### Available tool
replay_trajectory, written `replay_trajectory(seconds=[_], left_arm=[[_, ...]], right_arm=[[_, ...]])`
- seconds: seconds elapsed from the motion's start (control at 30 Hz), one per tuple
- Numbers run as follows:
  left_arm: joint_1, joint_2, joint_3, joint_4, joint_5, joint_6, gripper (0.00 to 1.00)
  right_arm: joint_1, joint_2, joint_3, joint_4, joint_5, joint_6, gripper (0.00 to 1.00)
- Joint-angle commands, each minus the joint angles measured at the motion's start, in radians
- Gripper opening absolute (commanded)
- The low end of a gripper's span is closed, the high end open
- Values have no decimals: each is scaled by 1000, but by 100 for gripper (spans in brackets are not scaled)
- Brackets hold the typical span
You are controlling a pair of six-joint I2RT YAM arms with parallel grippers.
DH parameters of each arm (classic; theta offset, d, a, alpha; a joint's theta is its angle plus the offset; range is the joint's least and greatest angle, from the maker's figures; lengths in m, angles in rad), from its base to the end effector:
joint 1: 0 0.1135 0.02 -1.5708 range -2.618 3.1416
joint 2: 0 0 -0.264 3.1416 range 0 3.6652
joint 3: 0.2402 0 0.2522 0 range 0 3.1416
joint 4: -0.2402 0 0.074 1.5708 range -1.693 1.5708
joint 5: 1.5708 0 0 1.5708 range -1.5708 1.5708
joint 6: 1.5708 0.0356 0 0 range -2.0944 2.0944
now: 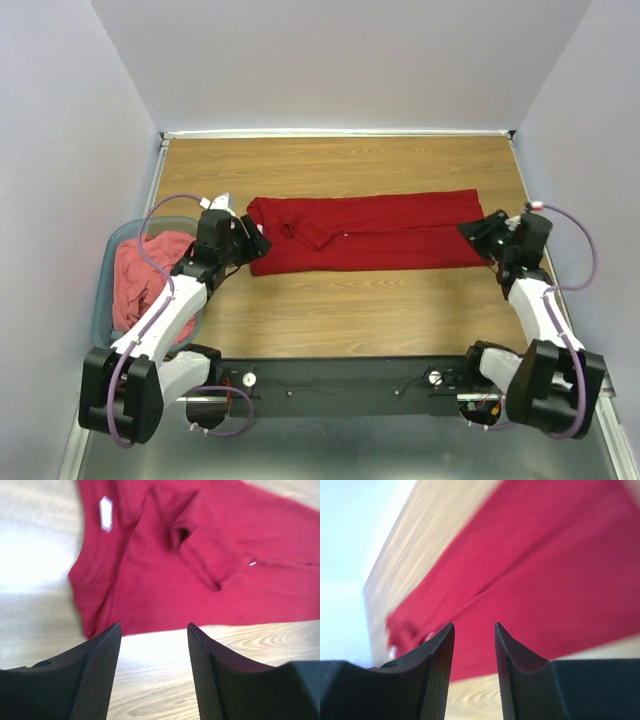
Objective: Fold and stack the t-shirts
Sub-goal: Fold the tshirt
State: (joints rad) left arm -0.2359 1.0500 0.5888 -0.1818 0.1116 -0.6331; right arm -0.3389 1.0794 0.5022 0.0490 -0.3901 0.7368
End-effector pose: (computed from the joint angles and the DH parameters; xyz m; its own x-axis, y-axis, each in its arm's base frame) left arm 0.2152 -0.0558 0.2216 -0.6587 -0.4464 -0.6057 -0.0878 0.8451 -0.5273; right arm 0.2175 -0.0623 0.2090 -0.3536 0.7836 -0.5109 0.3177 0.6143 0.7223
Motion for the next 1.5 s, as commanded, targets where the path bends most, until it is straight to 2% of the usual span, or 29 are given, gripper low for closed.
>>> replay_trajectory(seconds=[0.0,0.1,0.23,0.37,0.4,0.47,0.57,0.8,1.13,1.47], left_arm=[[-11,22,51,19,-9,-7,64],[-13,82,101,38,-4,9,65],[-13,111,146,44,-47,67,65],[-13,134,172,91,-96,125,65],[-13,134,169,91,-99,136,65],[-13,145,161,120,-104,167,65],[-13,162,145,148,-102,197,65],[4,199,154,105,-55,194,65],[35,173,148,100,-27,190,65],[40,157,141,105,-1,188,65]], right_arm=[[168,-15,58,-15,27,-16,45],[372,46,133,2,31,9,45],[571,163,179,51,82,61,45],[740,310,225,173,146,176,45],[741,335,237,183,146,176,45],[822,410,259,247,187,245,45],[866,494,275,333,206,301,45],[949,629,334,361,318,361,44],[1003,806,446,351,330,414,42],[1043,873,518,272,362,429,40]])
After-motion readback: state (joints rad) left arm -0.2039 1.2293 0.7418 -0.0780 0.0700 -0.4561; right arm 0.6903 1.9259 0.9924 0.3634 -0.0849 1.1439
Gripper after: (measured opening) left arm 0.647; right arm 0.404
